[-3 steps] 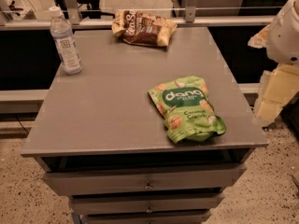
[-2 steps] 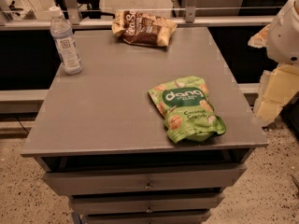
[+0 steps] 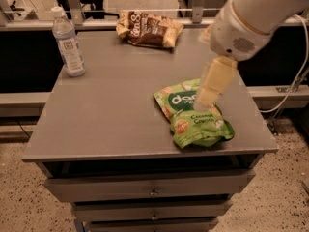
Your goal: Knock blue plastic bottle over
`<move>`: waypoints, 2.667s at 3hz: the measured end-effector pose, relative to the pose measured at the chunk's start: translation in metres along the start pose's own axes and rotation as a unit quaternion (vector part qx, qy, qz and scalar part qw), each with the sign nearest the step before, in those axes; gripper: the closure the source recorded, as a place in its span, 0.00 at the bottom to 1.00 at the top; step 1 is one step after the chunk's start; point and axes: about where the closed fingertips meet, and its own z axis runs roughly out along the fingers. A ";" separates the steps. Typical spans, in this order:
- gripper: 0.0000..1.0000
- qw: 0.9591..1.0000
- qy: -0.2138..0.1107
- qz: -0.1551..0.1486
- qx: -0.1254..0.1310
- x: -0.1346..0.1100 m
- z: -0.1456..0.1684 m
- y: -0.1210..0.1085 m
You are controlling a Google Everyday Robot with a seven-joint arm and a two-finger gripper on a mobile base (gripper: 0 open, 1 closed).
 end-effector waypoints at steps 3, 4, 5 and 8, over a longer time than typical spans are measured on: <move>0.00 0.990 -0.141 -0.003 0.020 -0.114 0.043 -0.027; 0.00 0.973 -0.228 0.006 0.026 -0.169 0.081 -0.050; 0.00 0.950 -0.310 0.012 0.027 -0.226 0.116 -0.073; 0.00 0.901 -0.432 0.037 0.008 -0.338 0.199 -0.109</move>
Offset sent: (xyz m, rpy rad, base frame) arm 0.0257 0.0697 0.0110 0.1251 -0.0452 0.0602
